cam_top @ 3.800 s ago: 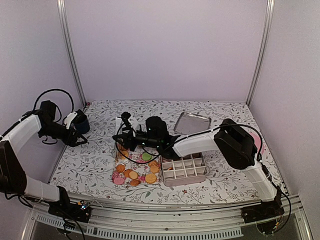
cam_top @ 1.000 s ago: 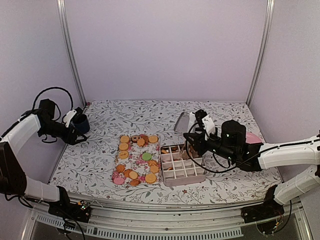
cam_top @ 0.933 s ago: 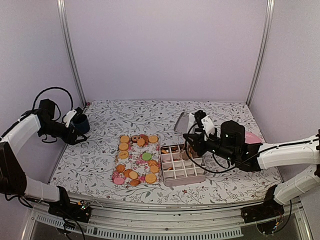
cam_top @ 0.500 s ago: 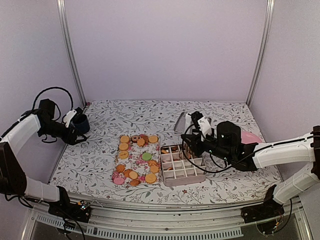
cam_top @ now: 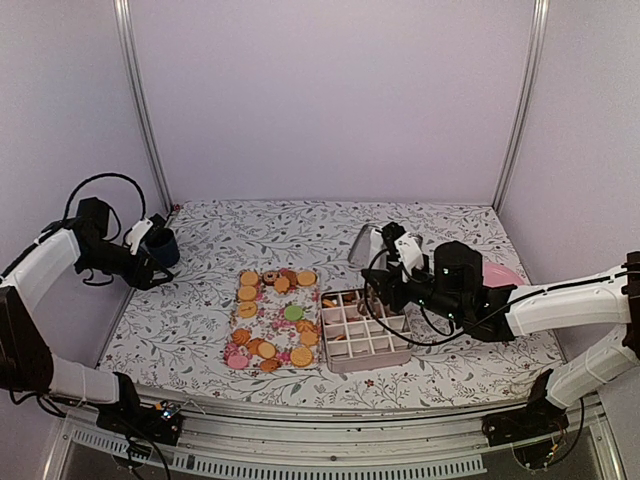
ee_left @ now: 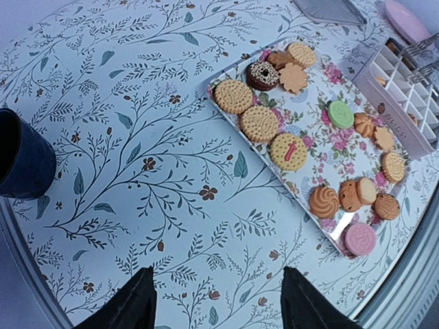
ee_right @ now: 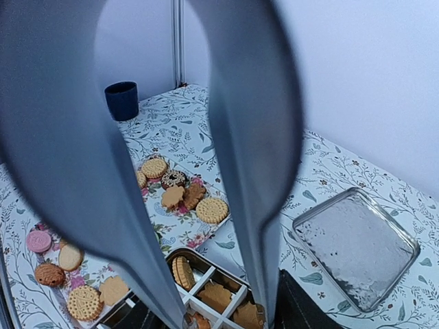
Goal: Pack the cookies
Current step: Place the fake cookies in the empty pocket of the box, then pick up the fake cookies from the plate.
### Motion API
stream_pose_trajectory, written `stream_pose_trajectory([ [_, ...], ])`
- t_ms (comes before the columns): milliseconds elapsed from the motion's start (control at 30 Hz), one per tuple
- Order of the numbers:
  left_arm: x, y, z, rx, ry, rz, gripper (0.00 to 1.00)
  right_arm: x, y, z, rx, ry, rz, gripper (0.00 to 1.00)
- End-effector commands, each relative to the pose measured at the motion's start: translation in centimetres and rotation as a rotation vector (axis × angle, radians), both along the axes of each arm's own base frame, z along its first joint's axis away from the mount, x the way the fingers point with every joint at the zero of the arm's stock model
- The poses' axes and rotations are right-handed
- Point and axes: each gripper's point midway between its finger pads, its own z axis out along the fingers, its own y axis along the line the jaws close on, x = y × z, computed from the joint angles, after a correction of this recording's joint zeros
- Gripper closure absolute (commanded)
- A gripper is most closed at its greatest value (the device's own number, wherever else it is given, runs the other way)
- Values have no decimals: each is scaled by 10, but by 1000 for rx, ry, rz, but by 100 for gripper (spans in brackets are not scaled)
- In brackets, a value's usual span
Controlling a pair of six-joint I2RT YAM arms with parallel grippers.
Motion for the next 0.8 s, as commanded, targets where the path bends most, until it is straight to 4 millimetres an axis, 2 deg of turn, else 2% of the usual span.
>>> stream_pose_trajectory([
  [0, 1, -1, 11, 4, -37, -13, 37, 4, 2, 50, 93, -90, 3, 51],
  [167, 1, 0, 11, 10, -37, -12, 37, -5, 16, 86, 151, -139, 73, 52],
  [267, 2, 1, 12, 11, -36, -7, 37, -12, 41, 101, 164, -162, 129, 52],
  [367, 2, 1, 13, 11, -36, -5, 37, -18, 72, 106, 170, -169, 202, 52],
  [500, 1, 2, 13, 17, -34, -2, 37, -31, 122, 99, 193, -142, 319, 52],
  [567, 1, 3, 14, 21, -34, -2, 37, -40, 149, 85, 185, -112, 378, 52],
  [600, 0, 3, 14, 23, -35, -3, 37, -47, 161, 85, 191, -107, 409, 52],
  [767, 0, 3, 14, 23, -35, -5, 37, -78, 206, 56, 187, -44, 529, 52],
])
